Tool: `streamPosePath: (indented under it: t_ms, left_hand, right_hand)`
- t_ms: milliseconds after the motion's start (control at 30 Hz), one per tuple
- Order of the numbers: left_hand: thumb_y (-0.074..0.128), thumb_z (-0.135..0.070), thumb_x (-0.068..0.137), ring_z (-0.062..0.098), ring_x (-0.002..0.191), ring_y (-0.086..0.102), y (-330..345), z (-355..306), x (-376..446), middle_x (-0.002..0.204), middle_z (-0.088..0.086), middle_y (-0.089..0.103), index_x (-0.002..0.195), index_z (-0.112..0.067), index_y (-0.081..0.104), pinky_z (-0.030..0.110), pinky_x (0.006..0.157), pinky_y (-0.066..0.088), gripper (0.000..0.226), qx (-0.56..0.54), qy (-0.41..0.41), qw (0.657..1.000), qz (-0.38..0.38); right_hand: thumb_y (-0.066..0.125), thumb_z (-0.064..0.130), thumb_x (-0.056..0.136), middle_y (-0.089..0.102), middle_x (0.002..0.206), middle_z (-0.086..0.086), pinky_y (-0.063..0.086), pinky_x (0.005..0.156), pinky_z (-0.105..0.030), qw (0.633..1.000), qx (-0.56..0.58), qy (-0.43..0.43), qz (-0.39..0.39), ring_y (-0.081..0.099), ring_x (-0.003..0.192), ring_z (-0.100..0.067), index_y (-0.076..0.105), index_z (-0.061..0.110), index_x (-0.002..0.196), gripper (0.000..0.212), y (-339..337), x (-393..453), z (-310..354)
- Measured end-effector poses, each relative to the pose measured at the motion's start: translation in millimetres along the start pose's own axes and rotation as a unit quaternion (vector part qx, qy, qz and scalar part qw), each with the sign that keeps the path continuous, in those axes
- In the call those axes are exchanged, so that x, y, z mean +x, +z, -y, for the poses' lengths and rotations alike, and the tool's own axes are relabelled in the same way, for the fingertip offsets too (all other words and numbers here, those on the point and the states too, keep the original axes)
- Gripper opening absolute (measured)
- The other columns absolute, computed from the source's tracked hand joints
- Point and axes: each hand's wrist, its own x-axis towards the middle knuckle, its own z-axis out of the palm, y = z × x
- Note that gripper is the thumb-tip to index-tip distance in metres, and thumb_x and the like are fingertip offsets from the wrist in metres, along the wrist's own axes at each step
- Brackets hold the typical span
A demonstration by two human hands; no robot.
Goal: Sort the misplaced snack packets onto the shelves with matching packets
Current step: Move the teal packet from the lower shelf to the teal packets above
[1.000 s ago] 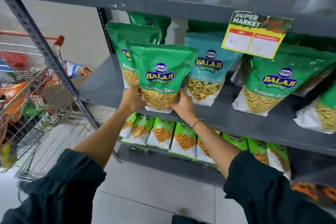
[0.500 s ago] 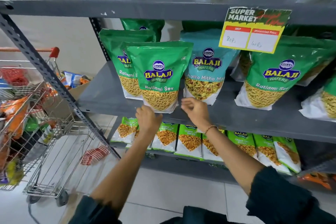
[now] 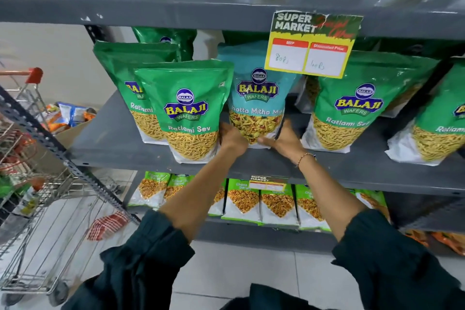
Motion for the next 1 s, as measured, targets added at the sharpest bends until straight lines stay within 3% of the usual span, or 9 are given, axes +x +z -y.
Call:
streamPosePath:
  t_ms: [133,267,400,500,600,767,867,1000]
  left_hand:
    - [0.046,0.000,0.086,0.038,0.116,0.051,-1.5,8.3,13.6,0.127,0.022,0.048,0.137,-0.004,0.015,0.044,0.091,0.044,0.059,0.005,0.043,0.998,0.035]
    - [0.055,0.001,0.084,0.037,0.116,0.051,-2.0,12.7,22.6,0.125,0.022,0.052,0.130,-0.006,0.025,0.044,0.099,0.042,0.055,0.031,0.089,0.995,0.015]
    - [0.058,-0.003,0.081,0.037,0.117,0.050,-2.6,11.9,27.2,0.123,0.022,0.052,0.126,-0.005,0.028,0.039,0.095,0.040,0.054,0.025,0.130,0.991,0.033]
    - [0.066,-0.005,0.076,0.034,0.121,0.048,-3.3,11.4,28.4,0.127,0.021,0.052,0.129,-0.003,0.030,0.034,0.096,0.038,0.063,0.028,0.183,0.981,0.052]
    - [0.068,0.000,0.074,0.033,0.125,0.046,-2.5,11.0,25.8,0.131,0.019,0.052,0.132,-0.003,0.032,0.033,0.100,0.037,0.068,0.045,0.205,0.975,0.073]
    - [0.067,-0.001,0.074,0.033,0.127,0.046,5.5,11.1,10.8,0.135,0.018,0.051,0.132,-0.002,0.039,0.036,0.103,0.040,0.064,0.065,0.252,0.961,0.096]
    - [0.068,-0.004,0.073,0.032,0.125,0.048,9.4,12.0,-4.0,0.134,0.018,0.052,0.134,-0.004,0.037,0.029,0.093,0.039,0.068,0.060,0.265,0.957,0.097]
    - [0.072,-0.002,0.068,0.035,0.105,0.059,10.3,18.2,-27.0,0.115,0.025,0.062,0.121,0.006,0.045,0.027,0.071,0.041,0.060,0.050,0.250,0.962,0.095]
  right_hand:
    - [0.086,0.022,0.061,0.058,0.130,-0.007,0.043,0.104,-0.043,0.998,0.058,0.013,0.008,0.054,0.118,-0.019,0.044,0.012,0.129,0.081,-0.1,4.3,-8.2]
    - [0.088,0.023,0.059,0.065,0.120,-0.008,0.048,0.092,-0.033,0.999,0.023,0.016,-0.020,0.060,0.111,-0.022,0.056,0.010,0.118,0.068,-0.4,3.1,-2.9]
    - [0.087,0.040,0.055,0.071,0.102,-0.011,0.055,0.073,-0.040,0.987,-0.085,0.015,-0.135,0.065,0.095,-0.026,0.058,0.007,0.100,0.063,10.7,-20.4,3.8]
    - [0.083,0.048,0.058,0.060,0.084,-0.007,0.044,0.056,-0.034,0.973,-0.107,-0.012,-0.206,0.059,0.083,-0.026,0.047,0.011,0.083,0.057,19.5,-44.6,0.4]
    - [0.080,0.049,0.058,0.059,0.089,-0.006,0.048,0.064,-0.036,0.967,-0.076,-0.005,-0.243,0.059,0.089,-0.027,0.049,0.012,0.087,0.056,21.5,-61.6,-1.3]
    - [0.078,0.054,0.055,0.059,0.106,-0.008,0.051,0.081,-0.043,0.960,-0.039,-0.007,-0.278,0.057,0.104,-0.028,0.049,0.016,0.112,0.075,23.1,-91.4,-5.0]
    - [0.079,0.054,0.054,0.055,0.103,-0.005,0.049,0.080,-0.042,0.954,-0.027,0.011,-0.299,0.055,0.103,-0.028,0.046,0.015,0.117,0.081,24.5,-112.7,-9.8]
    - [0.077,0.059,0.055,0.049,0.094,-0.003,0.041,0.069,-0.032,0.950,-0.022,-0.001,-0.310,0.053,0.093,-0.025,0.047,0.012,0.109,0.077,23.1,-143.5,-11.8]
